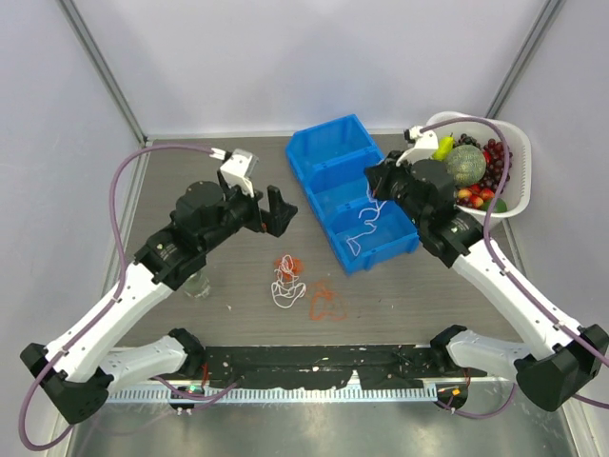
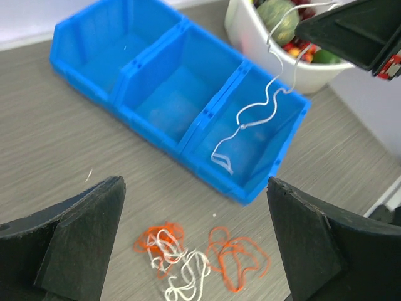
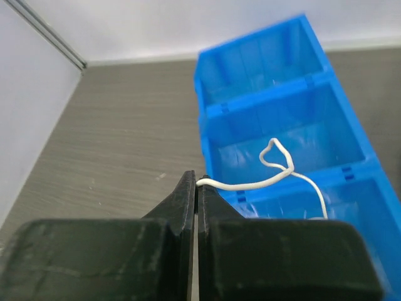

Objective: Untangle the cables

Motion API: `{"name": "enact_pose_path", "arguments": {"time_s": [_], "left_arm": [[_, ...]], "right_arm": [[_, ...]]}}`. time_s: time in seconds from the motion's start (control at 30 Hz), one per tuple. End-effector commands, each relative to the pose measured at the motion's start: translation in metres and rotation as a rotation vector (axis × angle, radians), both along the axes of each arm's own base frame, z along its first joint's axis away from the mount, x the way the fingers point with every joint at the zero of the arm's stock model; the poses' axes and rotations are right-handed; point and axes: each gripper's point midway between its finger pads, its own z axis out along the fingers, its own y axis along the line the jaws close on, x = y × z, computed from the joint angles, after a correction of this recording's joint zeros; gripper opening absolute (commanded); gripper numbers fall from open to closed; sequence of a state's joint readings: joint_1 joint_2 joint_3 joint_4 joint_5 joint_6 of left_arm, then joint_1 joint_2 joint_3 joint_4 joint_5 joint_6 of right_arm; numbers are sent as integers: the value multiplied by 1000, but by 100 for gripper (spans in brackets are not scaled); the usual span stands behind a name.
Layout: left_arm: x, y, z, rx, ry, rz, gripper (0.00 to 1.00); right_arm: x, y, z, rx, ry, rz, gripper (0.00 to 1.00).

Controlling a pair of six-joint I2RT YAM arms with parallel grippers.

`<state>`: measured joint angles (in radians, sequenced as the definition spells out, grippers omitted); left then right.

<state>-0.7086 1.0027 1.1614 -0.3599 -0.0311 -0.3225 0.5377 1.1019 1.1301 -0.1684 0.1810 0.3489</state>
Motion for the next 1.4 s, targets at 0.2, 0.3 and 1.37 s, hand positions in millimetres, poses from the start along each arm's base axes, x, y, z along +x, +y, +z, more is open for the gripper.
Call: {"name": "enact_pose_path", "arguments": {"time_s": [0.2,0.3,1.37], "left_arm": [[16,24,-27,146,-85,100,100],[18,23,-32,159,-79,98,100],[12,-28,-61,94,150,-71,84]], "right_arm": [[-19,-21,-143,-50,325,-108,30],[-29,-23,-155,-76,382,-96,46],[-150,110,-254,-210,410,445,59]]}}
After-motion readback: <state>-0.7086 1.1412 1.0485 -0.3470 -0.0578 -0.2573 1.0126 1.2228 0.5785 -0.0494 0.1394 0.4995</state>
